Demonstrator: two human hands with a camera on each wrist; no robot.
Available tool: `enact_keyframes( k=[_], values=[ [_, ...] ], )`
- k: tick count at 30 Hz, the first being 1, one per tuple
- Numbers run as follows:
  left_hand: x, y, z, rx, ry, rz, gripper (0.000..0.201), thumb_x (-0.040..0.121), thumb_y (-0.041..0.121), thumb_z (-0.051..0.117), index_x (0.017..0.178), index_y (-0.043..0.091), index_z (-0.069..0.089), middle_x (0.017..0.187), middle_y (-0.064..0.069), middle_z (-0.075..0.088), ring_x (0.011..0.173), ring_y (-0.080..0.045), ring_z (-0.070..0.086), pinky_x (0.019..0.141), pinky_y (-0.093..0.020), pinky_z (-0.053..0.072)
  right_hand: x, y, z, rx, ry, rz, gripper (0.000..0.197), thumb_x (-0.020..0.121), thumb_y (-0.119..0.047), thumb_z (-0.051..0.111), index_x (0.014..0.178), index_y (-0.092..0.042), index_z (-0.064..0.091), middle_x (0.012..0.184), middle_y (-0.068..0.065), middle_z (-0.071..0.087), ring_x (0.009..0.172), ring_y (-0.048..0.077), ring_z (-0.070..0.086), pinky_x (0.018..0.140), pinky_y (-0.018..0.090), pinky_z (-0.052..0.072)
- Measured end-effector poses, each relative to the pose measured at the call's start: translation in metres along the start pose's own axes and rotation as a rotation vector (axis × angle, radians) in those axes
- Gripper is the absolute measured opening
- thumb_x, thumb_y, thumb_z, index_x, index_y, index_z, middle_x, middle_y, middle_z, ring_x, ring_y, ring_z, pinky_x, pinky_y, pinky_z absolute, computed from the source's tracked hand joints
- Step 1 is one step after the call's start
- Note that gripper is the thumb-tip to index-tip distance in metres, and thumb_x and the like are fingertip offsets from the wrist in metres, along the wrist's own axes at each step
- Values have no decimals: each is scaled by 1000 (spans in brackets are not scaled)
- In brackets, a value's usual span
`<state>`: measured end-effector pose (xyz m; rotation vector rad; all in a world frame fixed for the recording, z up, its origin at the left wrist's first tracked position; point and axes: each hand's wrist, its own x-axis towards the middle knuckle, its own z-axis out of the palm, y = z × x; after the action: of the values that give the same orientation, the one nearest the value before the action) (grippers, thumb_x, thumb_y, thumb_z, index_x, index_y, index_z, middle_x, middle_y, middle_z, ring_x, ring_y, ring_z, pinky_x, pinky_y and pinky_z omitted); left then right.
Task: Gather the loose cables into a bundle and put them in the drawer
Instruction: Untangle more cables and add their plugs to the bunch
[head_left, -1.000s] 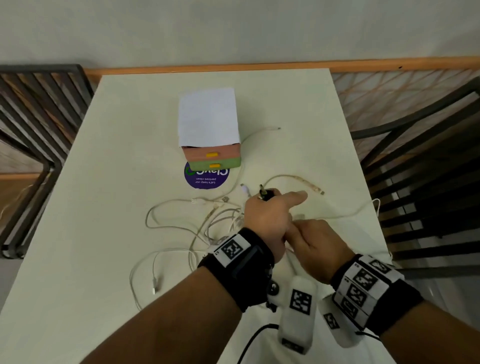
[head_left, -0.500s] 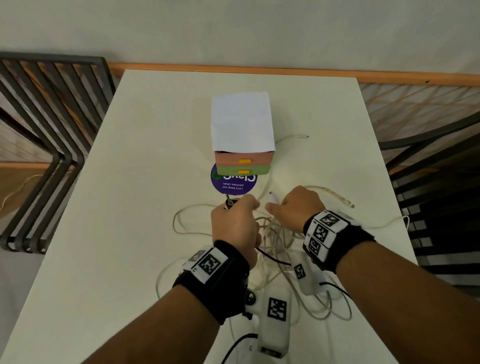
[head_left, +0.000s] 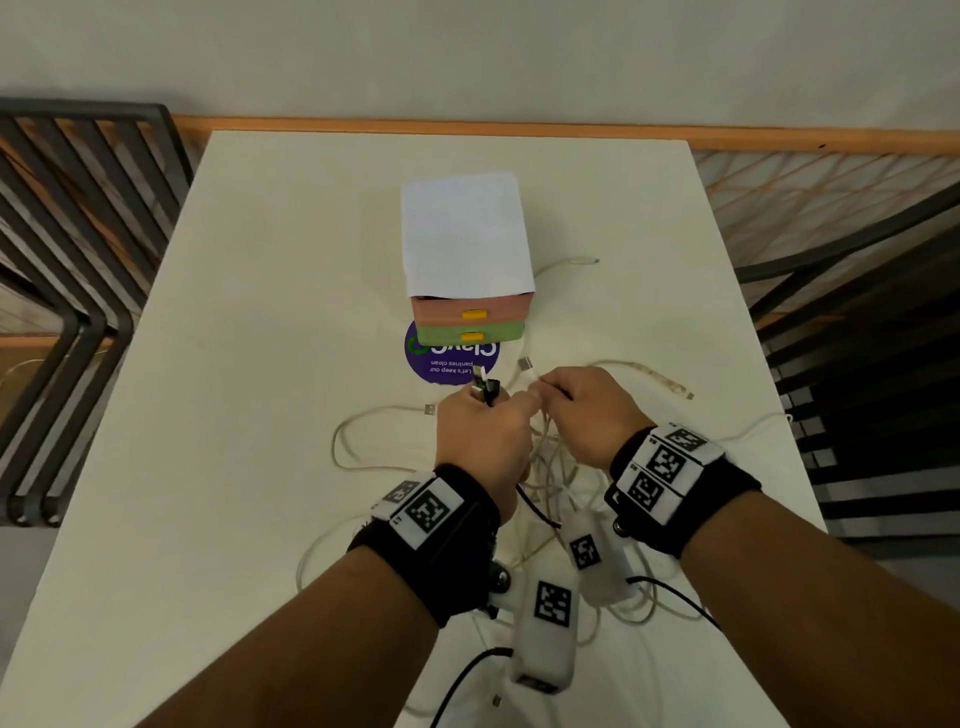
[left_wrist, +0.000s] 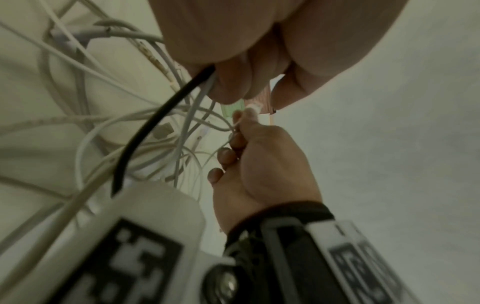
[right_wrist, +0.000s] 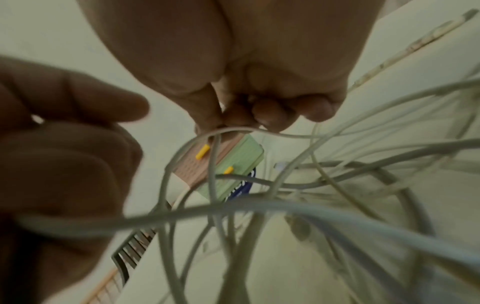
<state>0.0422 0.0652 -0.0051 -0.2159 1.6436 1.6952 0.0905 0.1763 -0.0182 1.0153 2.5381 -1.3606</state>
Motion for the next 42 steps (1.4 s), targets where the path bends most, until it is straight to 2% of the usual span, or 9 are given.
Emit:
enact_keyframes(
  k=[5, 13, 17, 21, 26, 31, 34, 37, 42],
  values=[
    [0, 4, 7, 75, -45, 33, 37, 90, 32, 72, 76, 15, 41, 49, 6, 35, 37, -11, 30, 38, -20, 27, -21, -9, -9, 122, -26, -101, 34, 100, -25, 40, 72, -20, 58, 66, -6, 60, 59, 8, 53, 59, 26, 44],
    [2, 15, 10, 79, 37, 105, 29, 97, 24, 56, 74, 11, 46, 53, -2, 35, 39, -14, 33, 39, -20, 27, -42, -3, -10, 215, -94, -207, 15, 94, -18, 57, 82, -13, 64, 79, 15, 67, 70, 32, 59, 73, 45, 51],
    [-6, 14, 12, -11, -18, 91, 33, 96, 32, 63, 75, 11, 49, 55, -1, 44, 41, -15, 37, 38, -18, 31, -52, 1, -11, 266, -144, -204, 23, 97, -15, 53, 75, -17, 60, 63, -15, 62, 63, 3, 54, 67, 24, 45],
    [-13, 15, 9, 30, -180, 133, 40, 97, 37, 59, 78, 3, 52, 62, -9, 56, 34, -13, 32, 37, -19, 25, -55, 6, -18, 278, -99, -251, 27, 99, -19, 49, 80, -7, 63, 72, -7, 67, 72, 15, 62, 78, 39, 51],
    [-4, 39, 1, -106, 30, 204, 56, 98, 50, 54, 55, 16, 41, 46, -2, 40, 35, -15, 23, 41, -23, 19, -55, 14, -21, 271, -91, -204, 26, 99, -18, 49, 80, -6, 62, 75, -2, 66, 67, -4, 56, 72, 15, 42],
    [-21, 29, -9, 142, -159, 280, 57, 94, 26, 67, 44, 23, 40, 43, 6, 24, 41, -14, 16, 45, -24, 14, -44, 23, -22, 445, 85, -82, 27, 99, -24, 51, 73, -20, 58, 68, -4, 63, 68, 10, 60, 78, 38, 51],
    [-22, 28, -16, 133, -75, 267, 52, 91, 20, 68, 50, 23, 36, 42, 4, 26, 40, -15, 18, 46, -23, 17, -39, 27, -26, 613, 105, -22, 32, 97, -26, 52, 65, -29, 58, 61, -4, 55, 64, 15, 57, 84, 50, 52],
    [-23, 39, -19, 207, -83, 311, 51, 95, 23, 64, 50, 13, 42, 37, -1, 36, 34, -15, 27, 40, -21, 23, -40, 22, -27, 829, 78, -1, 41, 101, -19, 48, 61, -27, 57, 54, 0, 38, 51, 16, 38, 75, 49, 52],
    [-32, 32, 2, 814, -277, 494, 50, 97, 47, 55, 63, 10, 52, 47, 9, 38, 46, -11, 33, 52, -29, 29, -44, -2, -28, 928, 47, -61, 31, 103, -17, 43, 73, -14, 50, 55, 4, 29, 45, 16, 30, 50, 31, 41]
  ],
)
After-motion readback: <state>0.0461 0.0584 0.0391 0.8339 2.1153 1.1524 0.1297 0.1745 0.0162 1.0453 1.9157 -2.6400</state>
